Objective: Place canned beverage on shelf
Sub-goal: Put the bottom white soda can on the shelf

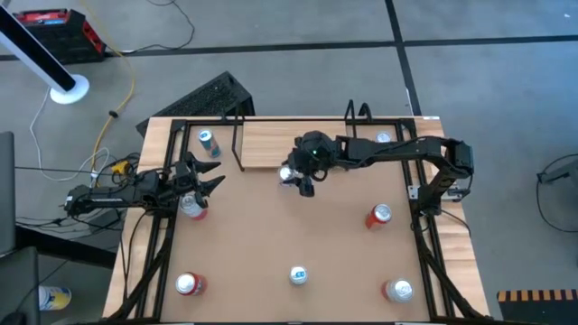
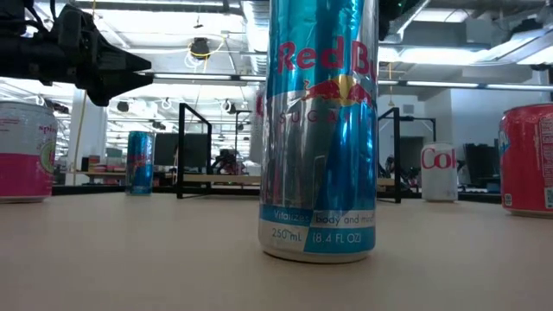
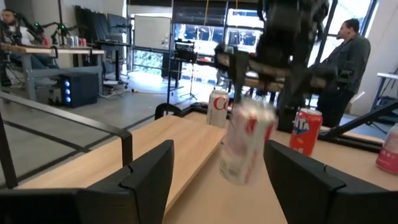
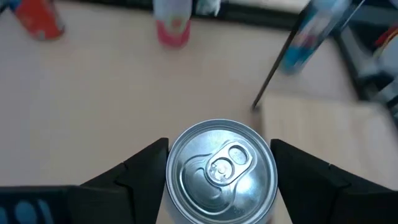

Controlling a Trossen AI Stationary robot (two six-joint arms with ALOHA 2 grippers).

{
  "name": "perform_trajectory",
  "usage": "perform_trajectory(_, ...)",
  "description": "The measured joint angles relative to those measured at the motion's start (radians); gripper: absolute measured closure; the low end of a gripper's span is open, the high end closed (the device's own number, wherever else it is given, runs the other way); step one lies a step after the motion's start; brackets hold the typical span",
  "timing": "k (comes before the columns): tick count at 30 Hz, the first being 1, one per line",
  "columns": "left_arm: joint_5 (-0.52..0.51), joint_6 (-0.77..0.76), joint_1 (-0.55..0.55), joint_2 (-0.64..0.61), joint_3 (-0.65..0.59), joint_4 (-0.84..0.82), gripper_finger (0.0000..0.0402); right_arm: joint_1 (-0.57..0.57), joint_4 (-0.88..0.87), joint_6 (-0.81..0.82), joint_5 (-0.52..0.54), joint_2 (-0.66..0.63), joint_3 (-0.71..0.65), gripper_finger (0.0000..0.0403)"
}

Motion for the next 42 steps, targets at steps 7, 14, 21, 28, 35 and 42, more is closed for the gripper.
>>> perform_trajectory(7, 0.000, -0.009, 0.000, 0.000, 0.000, 0.000, 0.0168, -0.077, 0.072, -0.014, -0.001, -0.001, 0.079, 0.0121)
perform_trajectory(14, 0.000, -0.026, 0.000, 0.000, 0.000, 0.001, 0.0168, -0.166, 0.090, 0.010, -0.035, 0.128, 0.212, 0.0121)
perform_trajectory(21, 0.007, -0.027, 0.000, 0.000, 0.000, 0.002, 0.0168, -0.204, 0.003, 0.005, -0.087, 0.332, 0.490, 0.0121)
perform_trajectory(28, 0.008, -0.027, 0.000, 0.000, 0.000, 0.001, 0.0168, -0.229, -0.160, -0.004, -0.111, 0.525, 0.768, 0.0121)
perform_trajectory(35, 0.008, -0.026, 0.000, 0.000, 0.000, -0.001, 0.0168, -0.269, -0.227, 0.001, -0.112, 0.637, 0.916, 0.0121)
perform_trajectory(42, 0.008, -0.024, 0.000, 0.000, 0.000, -0.004, 0.0168, -0.318, -0.240, 0.029, -0.114, 0.672, 0.950, 0.0121)
